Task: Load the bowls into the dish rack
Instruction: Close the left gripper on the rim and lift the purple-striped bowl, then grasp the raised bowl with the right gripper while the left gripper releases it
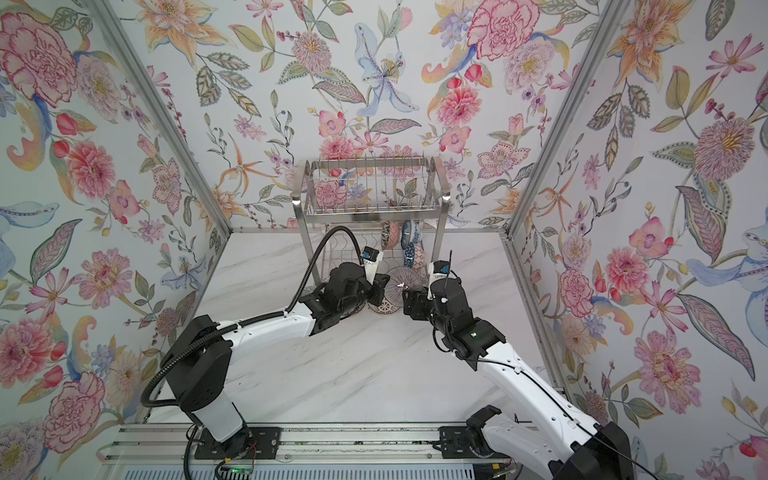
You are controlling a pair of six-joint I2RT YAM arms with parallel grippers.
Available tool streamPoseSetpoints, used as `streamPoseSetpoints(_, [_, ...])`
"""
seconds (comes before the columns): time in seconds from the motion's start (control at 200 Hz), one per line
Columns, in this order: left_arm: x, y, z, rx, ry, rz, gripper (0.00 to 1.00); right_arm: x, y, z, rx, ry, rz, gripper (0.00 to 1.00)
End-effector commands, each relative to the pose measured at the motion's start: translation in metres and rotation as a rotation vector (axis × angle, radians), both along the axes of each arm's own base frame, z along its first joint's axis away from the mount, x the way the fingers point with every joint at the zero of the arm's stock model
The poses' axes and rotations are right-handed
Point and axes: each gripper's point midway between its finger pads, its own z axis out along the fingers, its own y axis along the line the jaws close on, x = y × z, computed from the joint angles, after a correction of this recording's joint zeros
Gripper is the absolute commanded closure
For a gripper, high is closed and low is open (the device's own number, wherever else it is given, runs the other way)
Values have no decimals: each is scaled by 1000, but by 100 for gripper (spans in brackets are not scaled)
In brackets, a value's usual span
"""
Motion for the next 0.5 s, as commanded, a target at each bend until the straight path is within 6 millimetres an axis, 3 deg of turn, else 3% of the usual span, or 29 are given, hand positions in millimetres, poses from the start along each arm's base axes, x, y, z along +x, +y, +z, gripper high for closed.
streamPoseSetpoints(0.0, [1, 0, 49, -124, -85, 13, 100, 14, -6, -4, 73, -31, -115, 34])
streamPoseSetpoints(0.17, [-2, -2, 49, -131, -84, 8, 100, 26, -1, -13, 78, -25, -135, 41])
streamPoseSetpoints(0.24, [-3, -3, 49, -135, -86, 5, 100, 30, 1, -12, 77, -30, -140, 49])
streamPoseSetpoints(0.39, [-6, -3, 49, -140, -85, 0, 100, 36, 3, -7, 81, -55, -146, 77])
streamPoseSetpoints(0.46, [-7, -2, 48, -134, -84, -2, 100, 37, 4, -3, 79, -66, -143, 100])
streamPoseSetpoints(0.495, [-6, -1, 45, -119, -79, 3, 100, 38, 4, -2, 70, -71, -147, 100])
